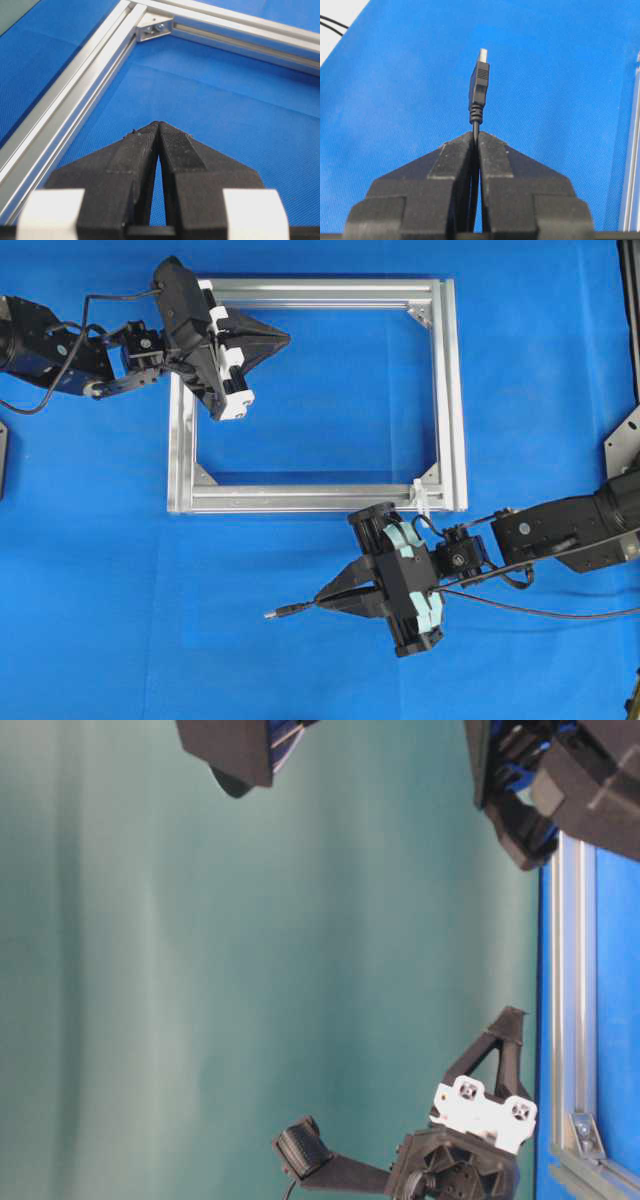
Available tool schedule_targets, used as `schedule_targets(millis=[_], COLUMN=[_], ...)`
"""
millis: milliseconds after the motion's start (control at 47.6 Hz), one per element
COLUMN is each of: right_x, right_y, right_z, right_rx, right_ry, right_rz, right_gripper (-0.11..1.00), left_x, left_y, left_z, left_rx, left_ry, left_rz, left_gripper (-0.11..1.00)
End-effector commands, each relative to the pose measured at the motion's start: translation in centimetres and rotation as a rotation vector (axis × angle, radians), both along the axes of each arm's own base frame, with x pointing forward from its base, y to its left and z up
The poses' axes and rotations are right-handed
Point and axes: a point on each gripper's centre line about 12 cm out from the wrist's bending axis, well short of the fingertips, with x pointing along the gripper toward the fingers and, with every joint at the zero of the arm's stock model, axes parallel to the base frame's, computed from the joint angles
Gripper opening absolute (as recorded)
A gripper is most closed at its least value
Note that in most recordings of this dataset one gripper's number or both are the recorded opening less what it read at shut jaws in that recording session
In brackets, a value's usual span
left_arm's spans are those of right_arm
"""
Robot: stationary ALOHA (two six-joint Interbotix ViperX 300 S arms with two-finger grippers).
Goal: Insert the wire through the string loop located on the right side.
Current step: 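Lift the cable plug with the right gripper and move toward the frame corner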
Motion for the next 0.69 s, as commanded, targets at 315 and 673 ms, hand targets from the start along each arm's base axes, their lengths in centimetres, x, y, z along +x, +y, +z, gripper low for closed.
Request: schedule_targets(millis=[315,673], right_x=[0.2,-4.3], right_y=[0.3,-0.7], right_z=[1.6,0.9], right_rx=[0.012,0.009], right_ry=[-0.043,0.013], right_rz=[0.006,0.01], right_gripper=[-0.04,-0.04], left_x=[0.2,0.2], left_y=[0.0,0.0], left_z=[1.5,1.5], left_rx=[0.011,0.009], left_ry=[-0.043,-0.044], left_rz=[-0.002,-0.001], left_gripper=[0.0,0.0])
